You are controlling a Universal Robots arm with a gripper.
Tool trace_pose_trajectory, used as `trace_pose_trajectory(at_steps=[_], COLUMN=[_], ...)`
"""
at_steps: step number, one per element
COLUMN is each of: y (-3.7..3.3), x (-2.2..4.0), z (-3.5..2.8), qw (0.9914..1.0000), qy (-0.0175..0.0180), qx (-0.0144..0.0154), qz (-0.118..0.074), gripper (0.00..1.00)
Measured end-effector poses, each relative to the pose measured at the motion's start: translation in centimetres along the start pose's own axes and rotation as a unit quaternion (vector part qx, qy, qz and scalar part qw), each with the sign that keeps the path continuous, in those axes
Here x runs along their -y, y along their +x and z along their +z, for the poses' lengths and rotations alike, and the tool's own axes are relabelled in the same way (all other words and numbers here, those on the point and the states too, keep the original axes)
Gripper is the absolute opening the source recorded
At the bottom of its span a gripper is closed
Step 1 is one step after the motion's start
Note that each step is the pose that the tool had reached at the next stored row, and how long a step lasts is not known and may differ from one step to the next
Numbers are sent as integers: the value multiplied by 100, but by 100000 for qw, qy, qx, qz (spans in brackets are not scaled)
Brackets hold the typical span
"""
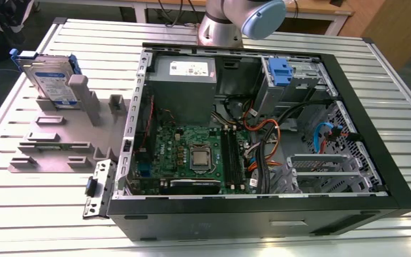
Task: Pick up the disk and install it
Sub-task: 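Pick up the disk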
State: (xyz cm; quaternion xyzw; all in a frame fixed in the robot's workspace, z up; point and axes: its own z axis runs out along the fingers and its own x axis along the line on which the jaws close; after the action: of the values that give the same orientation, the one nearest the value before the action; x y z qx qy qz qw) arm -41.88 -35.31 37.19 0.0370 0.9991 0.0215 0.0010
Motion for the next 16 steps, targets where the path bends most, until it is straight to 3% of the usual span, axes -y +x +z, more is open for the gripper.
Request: trace_pose_trajectory(at_steps=[16], y=[0], x=[0], z=[0], qw=[99988], qy=[-1], qx=[-71], qz=[-1574], gripper=[11])
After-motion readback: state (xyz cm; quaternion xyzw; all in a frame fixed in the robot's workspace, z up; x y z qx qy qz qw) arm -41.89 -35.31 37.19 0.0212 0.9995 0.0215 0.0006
